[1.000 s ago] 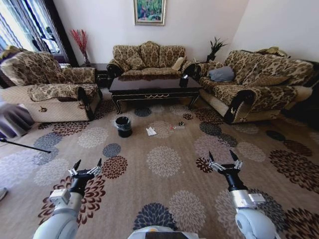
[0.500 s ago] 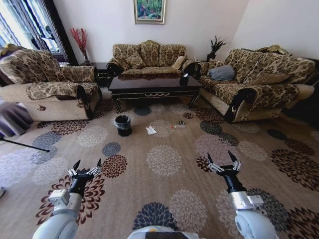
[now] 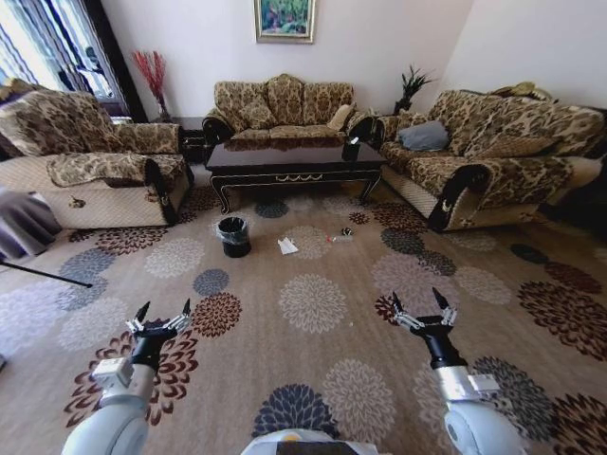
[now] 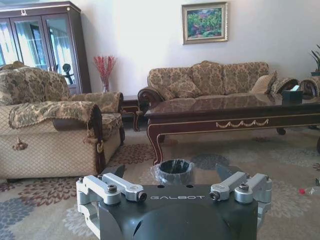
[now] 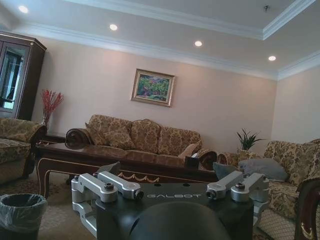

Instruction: Move to the front of the table and pick up the trash from the floor, then place it into the trash bin.

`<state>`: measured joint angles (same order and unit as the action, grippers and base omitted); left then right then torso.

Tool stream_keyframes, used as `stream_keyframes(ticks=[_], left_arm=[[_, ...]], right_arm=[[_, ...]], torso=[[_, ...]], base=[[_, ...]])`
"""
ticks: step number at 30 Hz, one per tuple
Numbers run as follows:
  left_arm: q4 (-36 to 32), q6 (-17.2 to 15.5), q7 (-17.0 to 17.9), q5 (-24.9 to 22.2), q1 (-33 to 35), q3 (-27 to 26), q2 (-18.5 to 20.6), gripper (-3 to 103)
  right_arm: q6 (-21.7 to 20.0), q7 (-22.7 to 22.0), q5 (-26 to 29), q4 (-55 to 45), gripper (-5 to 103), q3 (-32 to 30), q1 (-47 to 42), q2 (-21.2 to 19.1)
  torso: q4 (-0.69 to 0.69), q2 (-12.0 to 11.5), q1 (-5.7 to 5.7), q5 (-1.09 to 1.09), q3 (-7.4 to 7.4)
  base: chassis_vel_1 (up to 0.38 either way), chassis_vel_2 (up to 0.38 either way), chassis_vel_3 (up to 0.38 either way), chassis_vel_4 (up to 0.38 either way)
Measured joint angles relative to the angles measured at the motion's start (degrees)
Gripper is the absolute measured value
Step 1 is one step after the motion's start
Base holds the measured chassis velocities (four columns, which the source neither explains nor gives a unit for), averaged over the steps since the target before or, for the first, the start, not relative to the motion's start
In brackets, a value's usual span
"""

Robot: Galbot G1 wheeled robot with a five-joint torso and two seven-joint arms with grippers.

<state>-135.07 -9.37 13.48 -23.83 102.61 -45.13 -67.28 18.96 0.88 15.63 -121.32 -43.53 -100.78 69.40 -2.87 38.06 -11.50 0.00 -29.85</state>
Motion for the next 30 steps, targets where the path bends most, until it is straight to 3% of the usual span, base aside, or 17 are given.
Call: stream_keyframes(ticks=[19, 30], left_arm=[[1.06, 0.59, 0.3, 4.75, -2.14, -0.48, -0.13, 100], [1.5, 0.86, -0.35, 4.01, -1.76, -0.33, -0.75, 100]], right_arm=[[0.07, 0.12, -1.2, -0.19, 100, 1.06, -1.14, -0.21], [-0.56, -0.05, -1.43, 0.27, 100, 1.92, -1.13, -0.25]], torso=[[0.0, -4.51, 1.86, 0.0, 2.64], [0.01, -7.27, 2.89, 0.0, 4.39]], base=[[0.0, 0.0, 0.0, 0.0], [0.0, 0.0, 0.0, 0.0]])
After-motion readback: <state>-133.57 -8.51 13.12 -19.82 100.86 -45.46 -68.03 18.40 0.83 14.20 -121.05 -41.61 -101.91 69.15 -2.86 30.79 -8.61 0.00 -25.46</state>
